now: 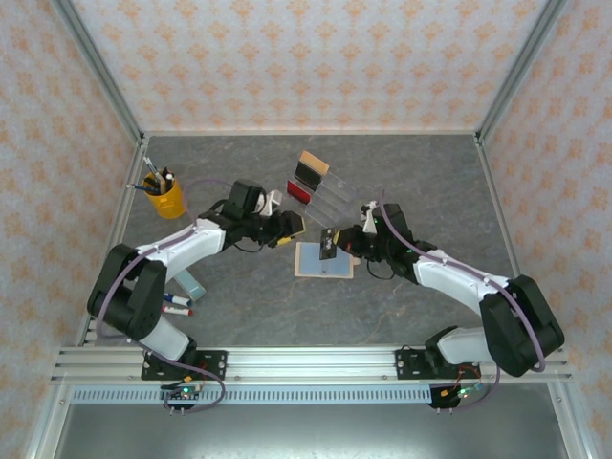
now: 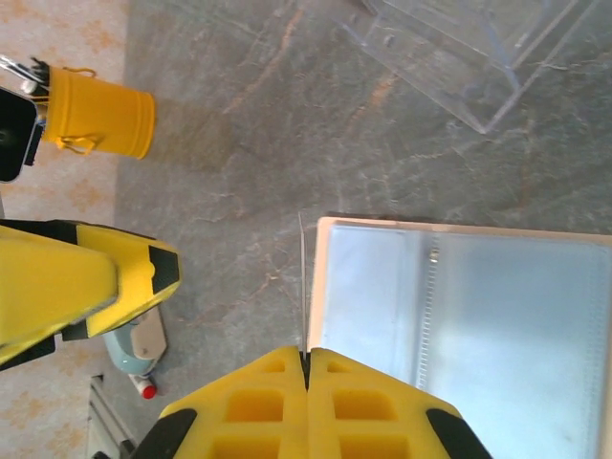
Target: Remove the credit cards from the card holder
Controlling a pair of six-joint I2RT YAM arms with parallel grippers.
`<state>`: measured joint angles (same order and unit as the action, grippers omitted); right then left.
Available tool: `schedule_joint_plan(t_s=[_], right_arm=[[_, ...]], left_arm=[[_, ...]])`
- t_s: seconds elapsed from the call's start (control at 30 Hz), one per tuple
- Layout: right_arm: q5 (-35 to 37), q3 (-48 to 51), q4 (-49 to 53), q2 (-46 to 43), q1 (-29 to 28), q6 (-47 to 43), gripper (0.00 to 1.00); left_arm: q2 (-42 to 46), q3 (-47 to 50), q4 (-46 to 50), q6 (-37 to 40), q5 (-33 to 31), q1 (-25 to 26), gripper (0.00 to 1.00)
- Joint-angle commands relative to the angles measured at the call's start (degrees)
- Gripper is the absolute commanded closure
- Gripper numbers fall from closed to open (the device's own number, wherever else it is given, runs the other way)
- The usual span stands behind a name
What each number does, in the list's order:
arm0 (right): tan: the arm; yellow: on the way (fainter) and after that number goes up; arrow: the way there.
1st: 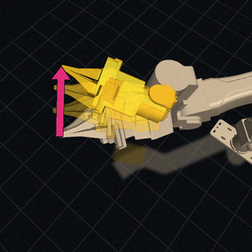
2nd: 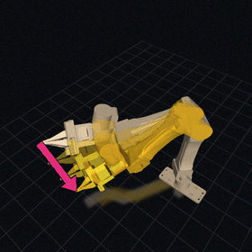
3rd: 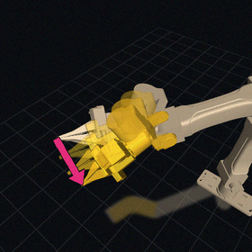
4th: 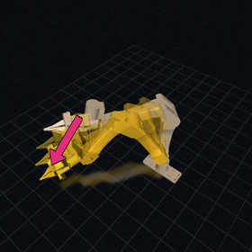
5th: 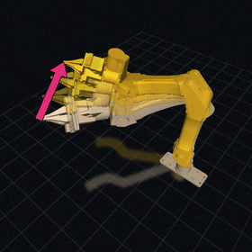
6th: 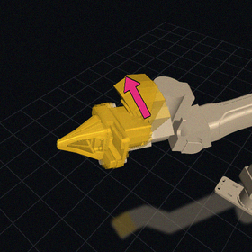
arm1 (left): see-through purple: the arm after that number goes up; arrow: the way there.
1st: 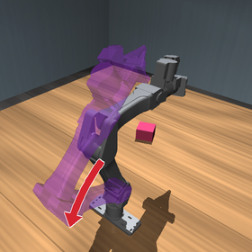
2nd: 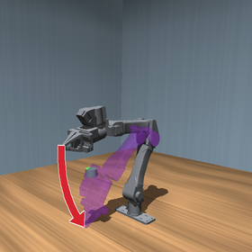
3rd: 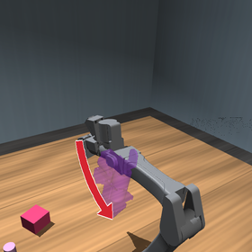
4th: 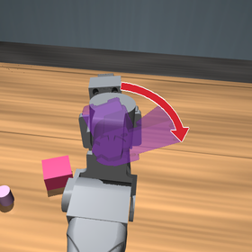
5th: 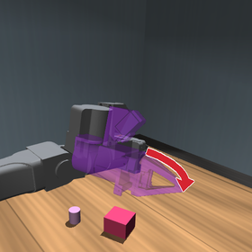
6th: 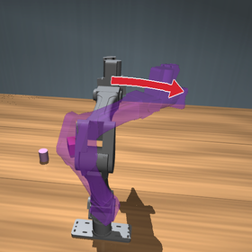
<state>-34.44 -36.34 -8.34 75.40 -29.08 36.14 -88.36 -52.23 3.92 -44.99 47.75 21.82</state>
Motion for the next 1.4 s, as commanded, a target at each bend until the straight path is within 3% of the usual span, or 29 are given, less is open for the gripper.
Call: schedule_joint_plan(t_s=[0.0,0.17,0.37,0.7,0.93,1.13,1.37], right_arm=[[-4.6,-3.4,-10.8,2.0,0.3,4.3,1.00],[-9.7,-6.1,-21.1,6.6,0.3,9.9,1.00],[-13.2,-7.5,-27.3,9.4,0.3,14.1,1.00],[-15.0,-7.1,-34.5,10.8,0.3,18.8,1.00],[-15.7,-7.3,-36.6,11.9,0.3,20.7,0.96],[-13.1,-6.0,-39.4,12.5,-0.3,24.5,0.63],[-11.9,-5.5,-48.0,15.1,-2.6,30.2,0.64]], left_arm=[[2.0,3.9,-13.4,-6.4,7.5,-2.6,0.42],[3.3,5.2,-20.9,-11.4,9.9,-4.2,0.35],[3.7,5.8,-29.7,-16.9,10.4,-4.4,0.35],[6.3,6.2,-33.8,-16.4,11.4,-4.4,0.64],[7.8,6.6,-34.4,-17.4,10.4,-4.3,1.00],[9.1,6.2,-31.3,-16.9,7.3,-4.3,1.00],[11.0,5.9,-30.0,-18.8,1.0,-4.4,1.00]])
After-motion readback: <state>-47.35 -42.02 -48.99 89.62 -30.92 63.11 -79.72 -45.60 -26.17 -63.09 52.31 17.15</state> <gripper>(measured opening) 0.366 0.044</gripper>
